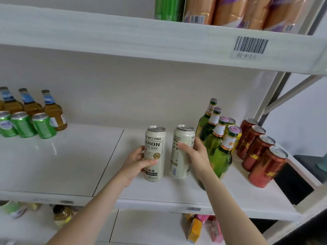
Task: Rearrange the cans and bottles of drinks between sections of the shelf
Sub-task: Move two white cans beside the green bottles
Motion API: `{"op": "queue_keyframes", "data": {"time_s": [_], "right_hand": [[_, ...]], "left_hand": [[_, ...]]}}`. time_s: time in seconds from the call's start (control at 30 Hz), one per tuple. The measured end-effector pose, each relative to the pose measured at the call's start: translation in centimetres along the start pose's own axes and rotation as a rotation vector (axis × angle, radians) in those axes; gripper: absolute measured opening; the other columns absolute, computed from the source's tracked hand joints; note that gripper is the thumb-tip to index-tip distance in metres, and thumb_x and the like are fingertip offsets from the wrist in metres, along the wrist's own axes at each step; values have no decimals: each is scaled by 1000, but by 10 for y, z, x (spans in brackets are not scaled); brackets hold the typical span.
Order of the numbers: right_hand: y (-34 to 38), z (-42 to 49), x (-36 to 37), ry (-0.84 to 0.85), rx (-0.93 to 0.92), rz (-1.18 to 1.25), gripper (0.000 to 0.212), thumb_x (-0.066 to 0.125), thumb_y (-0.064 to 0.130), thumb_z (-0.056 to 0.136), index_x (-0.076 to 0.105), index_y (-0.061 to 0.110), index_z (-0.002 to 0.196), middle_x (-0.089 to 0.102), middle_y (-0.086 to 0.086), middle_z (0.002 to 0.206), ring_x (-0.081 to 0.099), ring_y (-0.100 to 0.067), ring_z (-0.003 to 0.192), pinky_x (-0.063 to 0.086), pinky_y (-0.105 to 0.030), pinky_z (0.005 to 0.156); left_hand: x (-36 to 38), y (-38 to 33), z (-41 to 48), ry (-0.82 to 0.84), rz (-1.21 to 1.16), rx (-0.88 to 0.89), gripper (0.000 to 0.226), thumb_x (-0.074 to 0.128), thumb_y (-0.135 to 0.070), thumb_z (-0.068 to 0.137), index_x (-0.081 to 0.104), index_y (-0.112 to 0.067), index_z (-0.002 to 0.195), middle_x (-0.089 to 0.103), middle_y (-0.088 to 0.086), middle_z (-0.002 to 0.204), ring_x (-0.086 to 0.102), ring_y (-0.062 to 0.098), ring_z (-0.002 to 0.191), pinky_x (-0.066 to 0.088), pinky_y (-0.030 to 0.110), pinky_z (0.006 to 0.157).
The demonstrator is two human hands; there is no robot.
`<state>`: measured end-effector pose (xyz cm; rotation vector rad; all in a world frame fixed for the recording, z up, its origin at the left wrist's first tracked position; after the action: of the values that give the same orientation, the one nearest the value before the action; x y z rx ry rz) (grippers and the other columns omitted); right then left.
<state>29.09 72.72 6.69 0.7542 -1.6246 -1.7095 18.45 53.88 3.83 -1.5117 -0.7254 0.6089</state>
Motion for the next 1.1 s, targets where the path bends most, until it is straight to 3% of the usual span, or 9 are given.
{"op": "queue_keyframes", "data": {"time_s": [0.2, 0.33, 0.43, 0.53, 0.7, 0.87, 1.1], "right_hand": [[-15, 30, 1, -25, -3, 26, 29, 80, 23, 79, 64, 20, 103, 72, -5, 103, 69, -23, 96, 57, -38, 83], [-27, 54, 8, -53, 0, 79, 33, 81, 23, 79, 64, 19, 107, 72, -3, 103, 69, -22, 98, 57, -39, 83], [-37, 73, 10, -74, -9, 100, 35, 81, 25, 77, 64, 21, 108, 72, -2, 104, 69, -21, 97, 56, -35, 80], [-49, 93, 10, -106, -17, 97, 46, 83, 37, 69, 63, 26, 109, 73, 1, 104, 70, -20, 98, 57, -42, 86], [-65, 122, 13, -128, -39, 116, 52, 83, 36, 69, 61, 28, 115, 74, 3, 105, 71, -18, 97, 57, -46, 89], [-75, 147, 15, -164, -46, 85, 68, 85, 47, 53, 62, 24, 113, 73, 0, 105, 70, -22, 98, 56, -52, 90], [-87, 169, 19, -122, -68, 72, 65, 85, 38, 59, 61, 23, 118, 73, 1, 108, 69, -20, 100, 57, -43, 90]], "left_hand": [[1, 4, 30, -24, 15, 7, 76, 86, -32, 49, 60, -14, 118, 75, 6, 110, 67, 31, 111, 49, 55, 98], [-3, 5, 58, -6, 36, 12, 79, 87, -26, 50, 58, -10, 121, 75, 6, 111, 69, 27, 109, 52, 45, 94], [-5, 8, 81, 21, 46, 16, 81, 87, -27, 48, 57, -9, 121, 75, 6, 110, 70, 23, 105, 52, 46, 93], [-6, 13, 105, 42, 56, 24, 80, 87, -28, 47, 57, -10, 120, 75, 6, 110, 71, 20, 100, 52, 45, 91], [-11, 23, 142, 68, 53, 48, 67, 82, -10, 61, 56, -8, 123, 74, 9, 114, 69, 26, 108, 55, 37, 93], [-17, 36, 167, 65, 40, 66, 67, 82, -7, 62, 55, -7, 124, 71, 12, 119, 68, 27, 111, 52, 43, 100], [-18, 51, 187, 57, 34, 65, 71, 83, -6, 59, 55, -8, 124, 71, 11, 119, 68, 25, 111, 52, 42, 98]]}}
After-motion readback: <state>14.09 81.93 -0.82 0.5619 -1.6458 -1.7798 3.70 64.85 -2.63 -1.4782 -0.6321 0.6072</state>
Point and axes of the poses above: each hand's wrist, its own z-axis towards the middle knuckle, its own x-axis out of the palm, y = z × x, the point moved 3 cm from there along z, towards the middle knuckle
